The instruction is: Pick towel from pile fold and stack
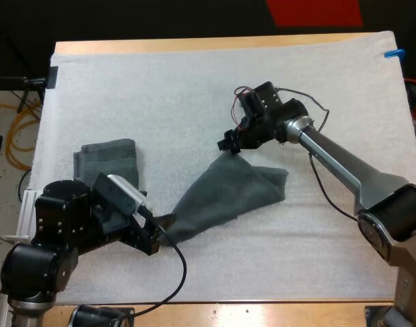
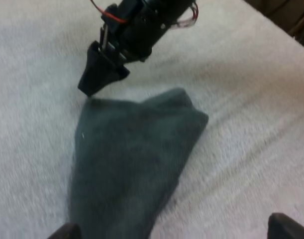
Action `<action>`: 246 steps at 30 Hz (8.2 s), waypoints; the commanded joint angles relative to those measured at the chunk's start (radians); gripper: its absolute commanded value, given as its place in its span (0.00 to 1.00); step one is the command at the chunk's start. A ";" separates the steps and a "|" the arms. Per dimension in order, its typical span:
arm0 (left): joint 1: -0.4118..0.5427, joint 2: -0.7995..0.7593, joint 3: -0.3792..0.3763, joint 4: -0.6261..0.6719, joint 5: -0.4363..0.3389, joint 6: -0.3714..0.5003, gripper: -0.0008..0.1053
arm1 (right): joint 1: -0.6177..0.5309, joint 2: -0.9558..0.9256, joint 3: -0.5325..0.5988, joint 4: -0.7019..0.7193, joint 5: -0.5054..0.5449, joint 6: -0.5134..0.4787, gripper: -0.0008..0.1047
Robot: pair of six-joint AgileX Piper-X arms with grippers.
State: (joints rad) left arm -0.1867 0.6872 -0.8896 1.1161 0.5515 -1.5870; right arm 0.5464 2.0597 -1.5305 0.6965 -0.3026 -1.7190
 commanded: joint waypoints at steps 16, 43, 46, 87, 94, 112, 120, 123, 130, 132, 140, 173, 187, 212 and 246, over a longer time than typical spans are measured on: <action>-0.005 -0.002 -0.005 0.052 -0.002 -0.009 0.67 | 0.030 0.073 -0.011 0.037 -0.084 -0.005 0.55; -0.005 -0.002 -0.005 0.029 -0.002 -0.009 0.67 | -0.006 -0.037 -0.011 0.044 0.486 -0.194 0.01; -0.005 -0.002 -0.005 0.023 -0.002 -0.009 0.67 | -0.054 -0.044 -0.011 0.054 0.449 -0.171 0.01; -0.005 -0.002 -0.005 0.032 -0.002 -0.002 0.67 | 0.132 0.066 -0.041 0.019 0.282 -0.139 0.46; -0.005 -0.002 -0.005 0.032 -0.002 -0.002 0.67 | 0.132 0.072 -0.041 0.022 0.237 -0.139 0.08; -0.005 -0.002 -0.005 0.024 -0.002 -0.002 0.67 | 0.106 -0.112 -0.041 -0.113 0.521 -0.306 0.01; -0.005 -0.002 -0.005 0.024 -0.002 -0.002 0.67 | -0.042 -0.248 -0.046 -0.135 0.620 -0.350 0.01; -0.005 -0.002 -0.005 0.024 -0.002 -0.002 0.67 | -0.112 -0.300 -0.071 -0.134 0.633 -0.353 0.01; -0.005 -0.002 -0.005 0.024 -0.002 0.015 0.67 | -0.205 -0.396 -0.174 -0.133 0.635 -0.461 0.01; -0.005 -0.002 -0.005 0.024 -0.002 0.016 0.67 | -0.205 -0.418 -0.205 -0.133 0.624 -0.486 0.01; -0.005 -0.002 -0.005 0.024 -0.002 0.016 0.67 | -0.135 -0.417 -0.210 -0.020 0.470 -0.352 0.01; -0.005 -0.002 -0.005 0.031 -0.002 0.016 0.67 | 0.402 -0.196 -0.078 -0.036 0.361 -0.230 0.57; -0.005 -0.002 -0.005 0.031 -0.002 0.019 0.67 | 0.153 -0.151 -0.087 0.051 0.409 -0.244 0.58; -0.005 0.081 -0.005 0.001 -0.002 0.025 0.67 | -0.024 0.043 -0.084 0.201 0.076 -0.304 0.51; -0.005 0.087 -0.005 0.024 -0.002 0.049 0.67 | 0.099 -0.174 -0.044 0.670 -0.038 -0.441 0.01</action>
State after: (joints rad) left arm -0.1867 0.7768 -0.8896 1.1461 0.5515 -1.5417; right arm 0.6414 1.8946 -1.5788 1.3491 -0.3160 -2.1407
